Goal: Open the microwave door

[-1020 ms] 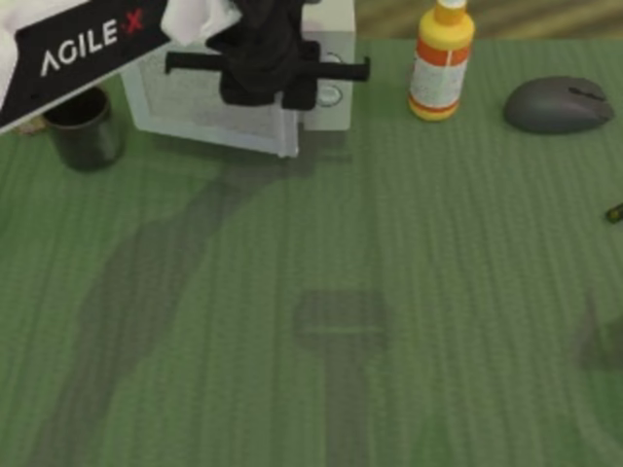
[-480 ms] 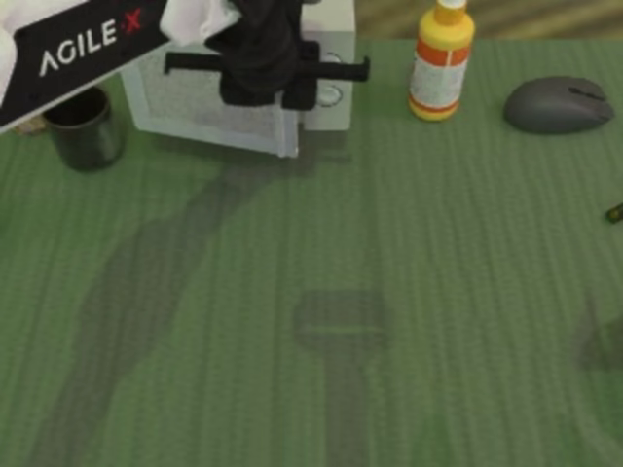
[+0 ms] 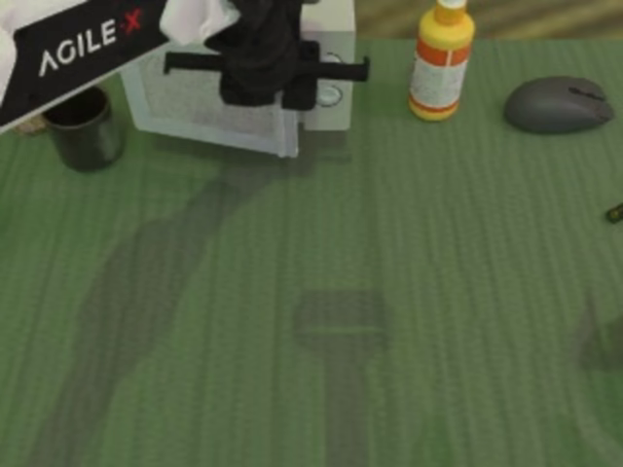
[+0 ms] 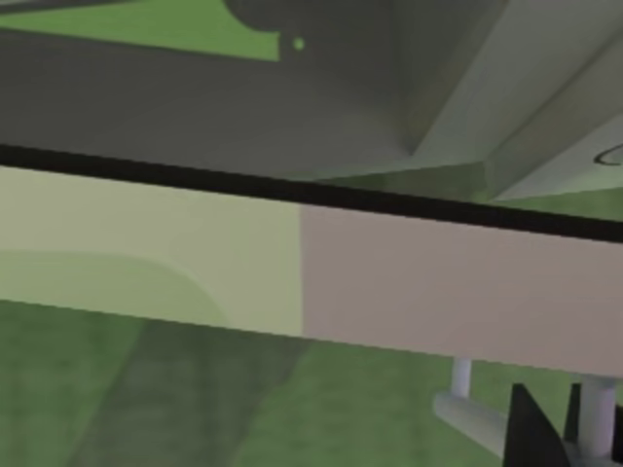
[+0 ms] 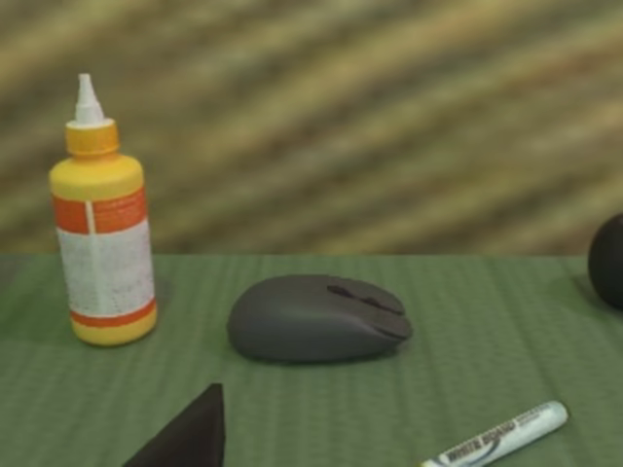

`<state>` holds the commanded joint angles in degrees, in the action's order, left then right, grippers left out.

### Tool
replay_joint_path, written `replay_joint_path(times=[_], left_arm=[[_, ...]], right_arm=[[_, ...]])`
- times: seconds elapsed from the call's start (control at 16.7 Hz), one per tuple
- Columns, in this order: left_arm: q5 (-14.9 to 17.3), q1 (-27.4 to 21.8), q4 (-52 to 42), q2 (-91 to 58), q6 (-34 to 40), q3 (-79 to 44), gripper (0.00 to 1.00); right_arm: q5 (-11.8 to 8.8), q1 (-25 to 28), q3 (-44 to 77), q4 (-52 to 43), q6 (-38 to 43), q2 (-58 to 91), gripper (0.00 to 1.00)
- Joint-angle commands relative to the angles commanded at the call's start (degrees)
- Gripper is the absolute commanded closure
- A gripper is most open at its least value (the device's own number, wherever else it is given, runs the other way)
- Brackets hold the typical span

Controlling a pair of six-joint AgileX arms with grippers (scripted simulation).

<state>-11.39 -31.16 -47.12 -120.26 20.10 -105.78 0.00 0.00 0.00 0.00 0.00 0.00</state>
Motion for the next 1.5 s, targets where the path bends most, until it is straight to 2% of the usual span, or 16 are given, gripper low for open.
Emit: replay_joint_path(times=[0.3, 0.66, 1.5], left_arm=[[0.44, -0.38, 0.16, 0.21, 0.09, 0.02, 1.00], [2.69, 0.82, 3.06, 4.28, -5.01, 6.56, 1.00], [2.78, 0.86, 3.21, 4.47, -5.20, 6.78, 1.00]], right_arm=[[0.00, 0.00, 0.00, 0.00, 0.00, 0.00, 0.00], [0.00, 0.00, 0.00, 0.00, 0.00, 0.00, 0.00], [0.00, 0.00, 0.00, 0.00, 0.00, 0.00, 0.00]])
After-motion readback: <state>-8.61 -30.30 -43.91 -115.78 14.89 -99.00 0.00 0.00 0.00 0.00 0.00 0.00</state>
